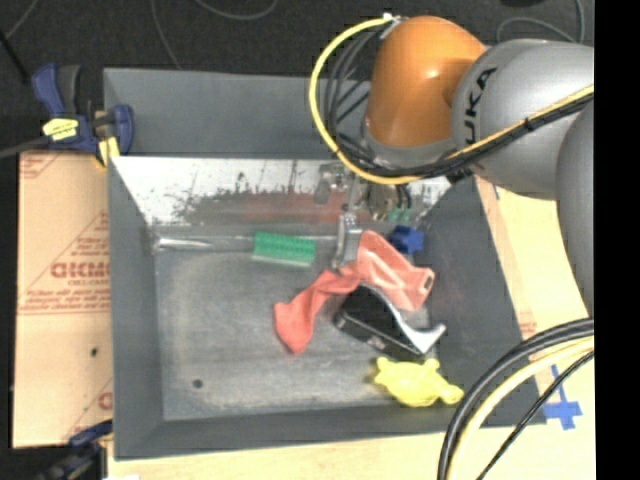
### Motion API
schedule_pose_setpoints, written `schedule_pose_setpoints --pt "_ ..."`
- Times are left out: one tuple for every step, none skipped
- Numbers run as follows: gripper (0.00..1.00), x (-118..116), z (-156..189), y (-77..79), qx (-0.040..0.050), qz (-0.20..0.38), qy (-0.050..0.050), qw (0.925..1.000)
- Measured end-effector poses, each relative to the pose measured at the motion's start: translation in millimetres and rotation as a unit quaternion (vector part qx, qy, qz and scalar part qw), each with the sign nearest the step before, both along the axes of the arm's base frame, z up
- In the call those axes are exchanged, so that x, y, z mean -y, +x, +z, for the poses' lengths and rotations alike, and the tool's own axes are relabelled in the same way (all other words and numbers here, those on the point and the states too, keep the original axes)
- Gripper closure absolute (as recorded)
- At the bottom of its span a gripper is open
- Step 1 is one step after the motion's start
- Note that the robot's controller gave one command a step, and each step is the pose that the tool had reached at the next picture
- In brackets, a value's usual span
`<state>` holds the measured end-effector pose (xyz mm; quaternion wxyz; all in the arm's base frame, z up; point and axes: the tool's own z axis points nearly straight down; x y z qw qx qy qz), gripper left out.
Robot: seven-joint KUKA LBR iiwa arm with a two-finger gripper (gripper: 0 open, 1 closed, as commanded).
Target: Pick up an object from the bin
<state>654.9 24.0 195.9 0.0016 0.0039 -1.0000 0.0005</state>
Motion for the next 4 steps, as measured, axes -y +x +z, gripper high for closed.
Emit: schedule_pose_setpoints --pt "0.00 -0.1 5.4 1.1 0.0039 0.000 0.000 1.0000" --pt "0.00 -3.6 -20.6 -1.9 0.0068 0.028 -0.001 0.9996" --pt "0.00 -13.4 -79.8 -5.8 0.0073 0.030 0.001 0.9995" --pt "0.00 -15.6 -116.9 -11.4 0.0121 0.039 0.000 0.9992"
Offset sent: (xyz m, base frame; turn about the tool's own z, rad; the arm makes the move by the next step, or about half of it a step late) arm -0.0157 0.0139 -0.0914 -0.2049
